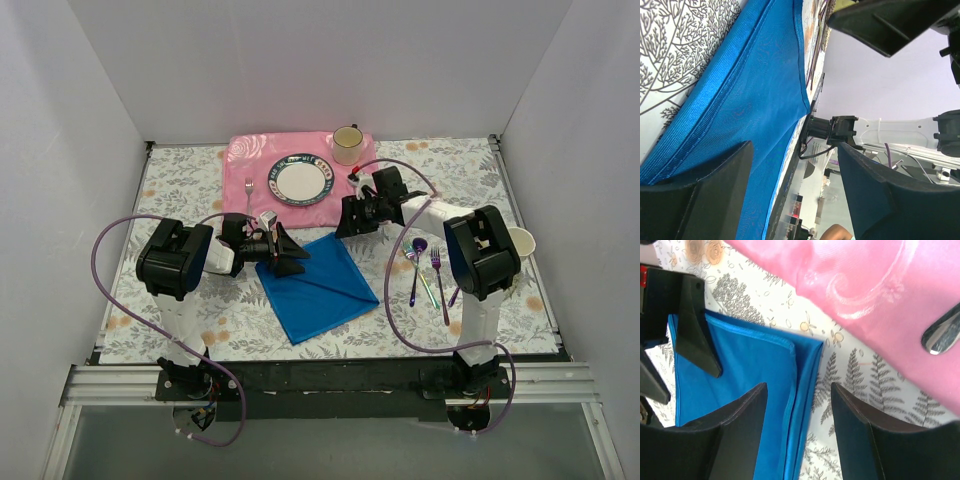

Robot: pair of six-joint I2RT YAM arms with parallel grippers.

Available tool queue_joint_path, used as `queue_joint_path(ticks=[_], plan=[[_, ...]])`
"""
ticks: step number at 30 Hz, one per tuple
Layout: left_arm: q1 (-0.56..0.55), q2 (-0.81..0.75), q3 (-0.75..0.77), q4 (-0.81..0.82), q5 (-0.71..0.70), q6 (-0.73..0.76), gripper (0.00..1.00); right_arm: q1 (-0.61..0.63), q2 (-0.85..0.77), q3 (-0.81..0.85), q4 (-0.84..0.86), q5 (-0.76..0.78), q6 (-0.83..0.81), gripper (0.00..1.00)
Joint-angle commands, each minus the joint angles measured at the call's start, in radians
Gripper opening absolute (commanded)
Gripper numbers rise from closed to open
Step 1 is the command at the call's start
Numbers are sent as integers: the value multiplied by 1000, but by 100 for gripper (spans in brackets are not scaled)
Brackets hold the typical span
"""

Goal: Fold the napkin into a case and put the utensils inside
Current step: Smooth out the upper triangle-folded napkin at the center of the board.

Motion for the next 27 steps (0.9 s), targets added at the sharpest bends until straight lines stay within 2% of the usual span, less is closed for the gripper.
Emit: queue_joint_path(ticks=[1,10,16,19,21,22,24,27], plan=[[12,42,-26,-91,-87,24,68,-2,41,81,46,-3,11,61],[12,45,-26,-89,-84,21,68,-5,110,89,73,-64,64,56],[12,44,-29,-78,-81,18,67,-3,129,81,83,-72,71,38],[12,41,-34,-55,-75,4,67,-3,133,75,84,-67,72,21],[11,30,-36,-17,-60,-5,68,-5,139,76,81,-67,68,16],[8,24,-36,-9,-55,-5,69,-3,141,76,81,-64,68,8],[3,-16,-33,18,-44,-4,71,-2,146,76,80,-59,61,2],[-21,-93,-22,80,-31,-22,73,-3,153,78,78,-59,58,1]])
